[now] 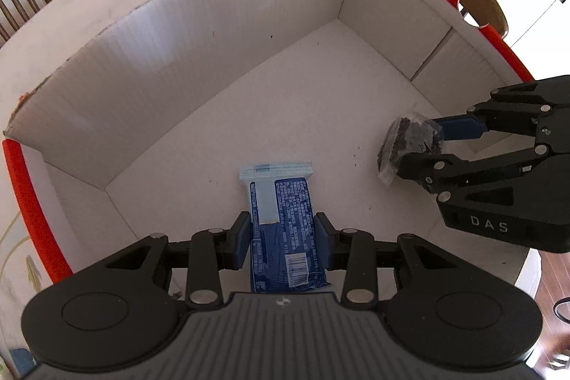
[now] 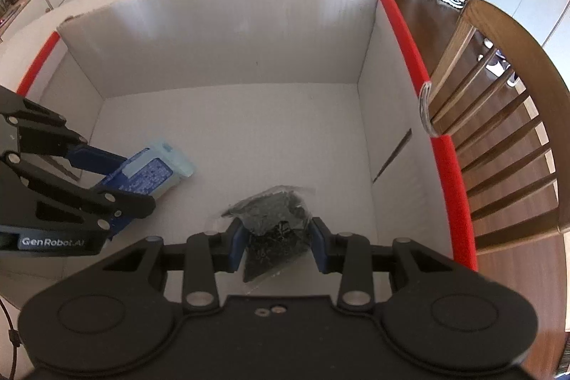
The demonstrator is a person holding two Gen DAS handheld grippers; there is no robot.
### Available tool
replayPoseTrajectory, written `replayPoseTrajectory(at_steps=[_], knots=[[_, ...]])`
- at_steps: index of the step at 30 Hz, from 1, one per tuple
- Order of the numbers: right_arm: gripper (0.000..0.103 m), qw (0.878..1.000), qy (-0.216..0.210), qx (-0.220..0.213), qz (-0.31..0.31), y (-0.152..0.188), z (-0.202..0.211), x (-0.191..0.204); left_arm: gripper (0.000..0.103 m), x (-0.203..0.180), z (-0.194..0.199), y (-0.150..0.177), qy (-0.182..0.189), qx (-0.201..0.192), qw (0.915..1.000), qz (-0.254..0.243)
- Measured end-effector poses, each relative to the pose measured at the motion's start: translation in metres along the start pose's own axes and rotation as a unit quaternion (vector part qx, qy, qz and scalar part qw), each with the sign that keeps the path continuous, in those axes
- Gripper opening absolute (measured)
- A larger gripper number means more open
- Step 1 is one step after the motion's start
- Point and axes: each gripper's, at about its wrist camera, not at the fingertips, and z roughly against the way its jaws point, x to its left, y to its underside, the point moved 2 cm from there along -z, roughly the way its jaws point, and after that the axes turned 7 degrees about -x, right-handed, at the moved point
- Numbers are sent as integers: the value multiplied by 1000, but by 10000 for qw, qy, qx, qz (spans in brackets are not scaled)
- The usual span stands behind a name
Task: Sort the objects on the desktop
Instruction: 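Open the left tool to drop the blue bar while the right tool releases the black bag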
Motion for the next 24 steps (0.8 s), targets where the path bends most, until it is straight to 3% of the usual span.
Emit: replayPoseTrajectory(at_steps=[6, 10, 24], knots=[[38, 10000, 31, 26, 6, 0, 1, -4, 39, 2, 1, 2, -27, 90, 9999, 70], [43, 10000, 26, -1, -42, -2, 2, -7, 61, 3, 10, 4, 24, -43, 9999, 142], [47, 9995, -91, -305, 44, -2, 27, 2, 63, 2, 58, 4, 290, -798, 9958, 348]])
